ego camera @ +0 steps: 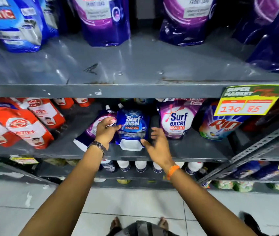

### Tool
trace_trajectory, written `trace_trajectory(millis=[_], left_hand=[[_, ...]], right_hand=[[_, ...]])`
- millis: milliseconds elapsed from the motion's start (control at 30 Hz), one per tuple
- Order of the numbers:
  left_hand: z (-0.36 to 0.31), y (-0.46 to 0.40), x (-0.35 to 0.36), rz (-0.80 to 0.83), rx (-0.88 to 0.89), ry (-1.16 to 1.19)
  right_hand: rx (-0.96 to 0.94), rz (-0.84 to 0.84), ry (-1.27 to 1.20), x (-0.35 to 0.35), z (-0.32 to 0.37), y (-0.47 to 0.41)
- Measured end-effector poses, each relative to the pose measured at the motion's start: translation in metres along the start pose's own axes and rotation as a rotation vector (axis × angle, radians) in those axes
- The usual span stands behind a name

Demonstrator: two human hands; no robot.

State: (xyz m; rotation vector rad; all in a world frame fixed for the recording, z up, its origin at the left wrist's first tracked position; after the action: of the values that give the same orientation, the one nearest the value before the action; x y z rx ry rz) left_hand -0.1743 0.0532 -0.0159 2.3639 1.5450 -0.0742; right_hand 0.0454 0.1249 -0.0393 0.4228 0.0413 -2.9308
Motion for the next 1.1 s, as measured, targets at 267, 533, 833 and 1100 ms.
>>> trace_trajectory(millis=[267,533,833,1100], left_hand=[[0.018,-0.041,0.031,0.182,-0.177,-0.107],[0.035,-0.054,0.055,0.291,-0.126,-0.364],[-0.001,-0.02,0.036,0.384,-0.039,-0.057],[-0.036,-0.033,0.021,0.281,0.149,0.057]], right_hand=[[0.335,0.003,0.147,0.073,-0.025,-0.045],[0.415,0.136,0.015,0.047,-0.011,-0.005],[0.265,0.074,-0.119,0.033,0.001,0.008],[0.01,-0.014,-0.026,0.04,0.039,-0.007]])
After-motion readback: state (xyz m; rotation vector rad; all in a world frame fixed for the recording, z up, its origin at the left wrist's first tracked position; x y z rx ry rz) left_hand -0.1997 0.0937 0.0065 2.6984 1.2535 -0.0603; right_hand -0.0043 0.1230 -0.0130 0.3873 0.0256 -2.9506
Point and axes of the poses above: each hand's wrist, its own y-axis away from the middle knuckle, its own x-axis out of the palm, z = x × y, the point moved 6 cm from there along -y, towards the middle knuckle, and after that the axes turned 15 degrees about -z, right-handed, at the moved point
